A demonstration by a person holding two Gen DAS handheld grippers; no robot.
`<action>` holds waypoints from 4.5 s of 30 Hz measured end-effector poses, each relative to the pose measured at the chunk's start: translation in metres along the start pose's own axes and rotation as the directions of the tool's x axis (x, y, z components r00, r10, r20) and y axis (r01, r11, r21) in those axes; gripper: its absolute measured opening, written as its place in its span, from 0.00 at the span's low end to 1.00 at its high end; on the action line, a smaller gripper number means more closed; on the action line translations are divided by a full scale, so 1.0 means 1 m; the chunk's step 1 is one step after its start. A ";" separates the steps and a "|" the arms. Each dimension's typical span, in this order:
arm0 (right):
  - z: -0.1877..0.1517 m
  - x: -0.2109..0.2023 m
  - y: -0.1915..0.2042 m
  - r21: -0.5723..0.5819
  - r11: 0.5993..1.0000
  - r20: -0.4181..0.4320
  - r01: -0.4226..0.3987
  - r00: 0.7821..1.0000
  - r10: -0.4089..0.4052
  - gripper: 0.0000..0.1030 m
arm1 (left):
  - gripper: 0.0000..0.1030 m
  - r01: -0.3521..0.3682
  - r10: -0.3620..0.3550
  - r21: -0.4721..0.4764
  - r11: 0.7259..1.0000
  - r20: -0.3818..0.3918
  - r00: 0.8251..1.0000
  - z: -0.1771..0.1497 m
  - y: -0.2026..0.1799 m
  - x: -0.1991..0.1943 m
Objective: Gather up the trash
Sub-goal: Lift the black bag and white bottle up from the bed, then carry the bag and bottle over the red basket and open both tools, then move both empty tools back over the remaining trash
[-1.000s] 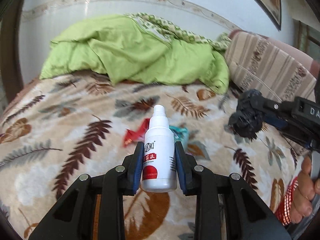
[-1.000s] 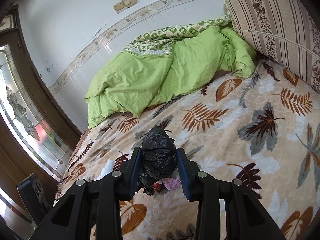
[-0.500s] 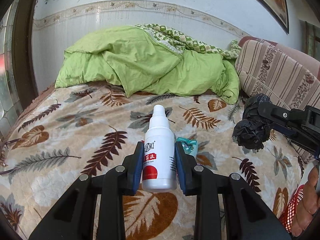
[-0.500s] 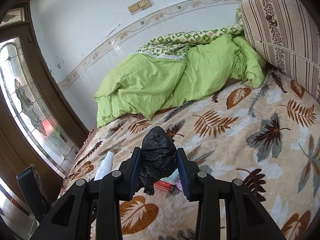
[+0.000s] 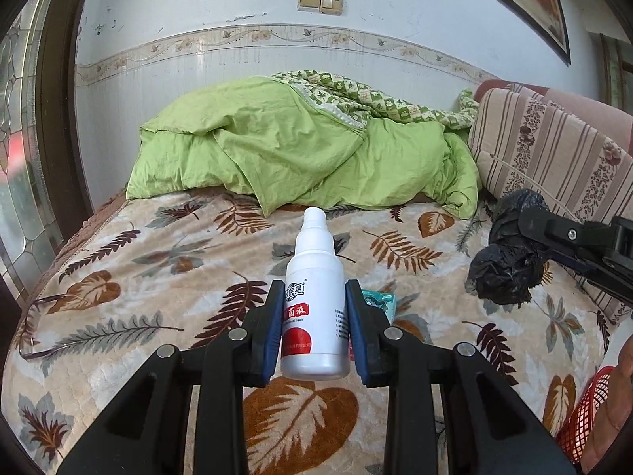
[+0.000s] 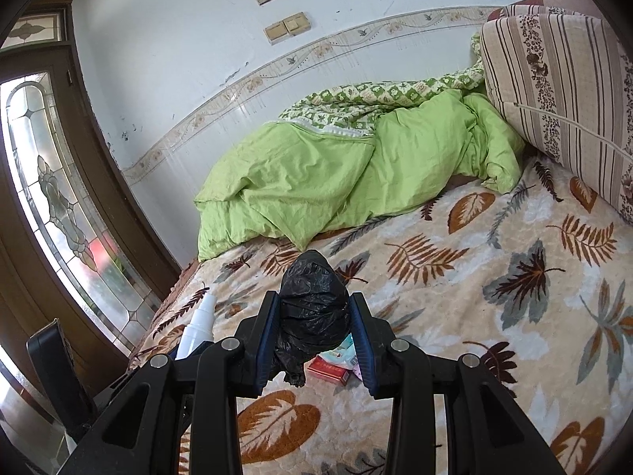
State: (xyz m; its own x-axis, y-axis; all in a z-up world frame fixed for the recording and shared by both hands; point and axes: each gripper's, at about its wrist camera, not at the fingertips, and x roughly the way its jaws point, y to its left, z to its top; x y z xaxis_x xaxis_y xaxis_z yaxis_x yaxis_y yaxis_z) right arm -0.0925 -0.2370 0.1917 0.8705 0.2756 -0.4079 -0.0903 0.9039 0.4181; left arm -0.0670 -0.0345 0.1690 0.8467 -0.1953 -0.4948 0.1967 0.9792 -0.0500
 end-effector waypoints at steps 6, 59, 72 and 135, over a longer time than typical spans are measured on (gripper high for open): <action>-0.007 -0.004 -0.001 0.008 1.000 -0.006 0.000 1.000 0.000 0.37 | 0.28 -0.019 0.019 0.010 1.000 0.008 1.000 -0.003 0.000 0.001; -0.046 0.089 -0.044 0.062 0.998 -0.167 0.029 0.986 -0.019 0.37 | 0.28 0.091 -0.102 -0.084 0.992 -0.138 0.985 -0.041 0.016 0.082; -0.052 0.020 -0.055 0.143 0.990 -0.099 0.013 0.995 0.001 0.37 | 0.28 0.224 -0.224 -0.011 0.974 -0.135 0.965 -0.050 -0.028 0.033; -0.064 -0.081 -0.125 0.122 0.979 -0.242 0.162 0.962 -0.129 0.48 | 0.62 0.316 -0.326 -0.079 0.946 -0.253 0.911 -0.043 -0.042 0.046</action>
State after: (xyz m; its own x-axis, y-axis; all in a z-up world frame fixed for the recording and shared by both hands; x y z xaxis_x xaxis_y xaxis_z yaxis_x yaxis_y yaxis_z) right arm -0.1825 -0.3509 0.1204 0.7316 0.2279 -0.6425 0.1113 0.8899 0.4424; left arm -0.0578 -0.0825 0.1114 0.5826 -0.4828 -0.6538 0.4141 0.8685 -0.2724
